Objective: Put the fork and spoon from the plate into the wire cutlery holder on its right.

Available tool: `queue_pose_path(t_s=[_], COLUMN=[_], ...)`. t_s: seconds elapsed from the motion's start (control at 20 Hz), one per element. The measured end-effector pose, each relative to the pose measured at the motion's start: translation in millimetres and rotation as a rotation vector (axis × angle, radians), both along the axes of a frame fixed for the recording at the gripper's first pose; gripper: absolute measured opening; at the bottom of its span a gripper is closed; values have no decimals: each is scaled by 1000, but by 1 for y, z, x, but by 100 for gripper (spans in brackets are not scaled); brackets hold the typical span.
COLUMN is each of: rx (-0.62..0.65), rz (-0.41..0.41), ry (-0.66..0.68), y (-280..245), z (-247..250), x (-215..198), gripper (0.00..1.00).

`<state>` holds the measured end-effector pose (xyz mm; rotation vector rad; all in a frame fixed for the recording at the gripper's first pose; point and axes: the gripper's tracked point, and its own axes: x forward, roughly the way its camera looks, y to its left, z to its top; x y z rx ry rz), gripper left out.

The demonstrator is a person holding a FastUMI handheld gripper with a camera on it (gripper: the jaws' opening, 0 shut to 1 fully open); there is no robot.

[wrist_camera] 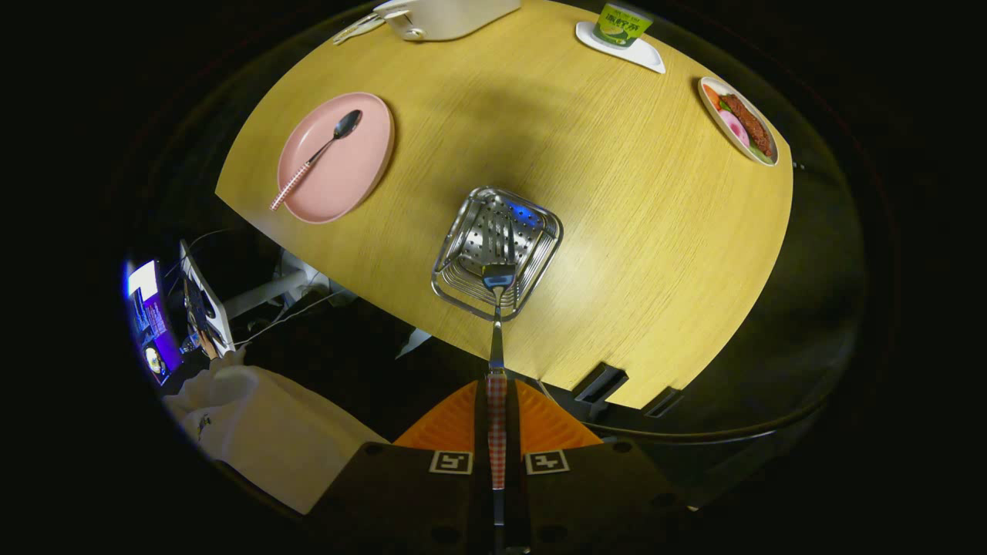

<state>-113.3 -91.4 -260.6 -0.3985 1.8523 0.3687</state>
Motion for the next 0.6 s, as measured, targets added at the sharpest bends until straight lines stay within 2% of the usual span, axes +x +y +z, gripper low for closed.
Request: queue_pose_path(t_s=[0.15,0.35,0.45,0.6], rx=[-2,-23,-59,-75], rz=[55,51,74,87], ry=[66,154,186,190], y=[2,8,-1,1], z=[-15,-31,-37,-45], x=[10,25,24,26], gripper=[10,10,10,11])
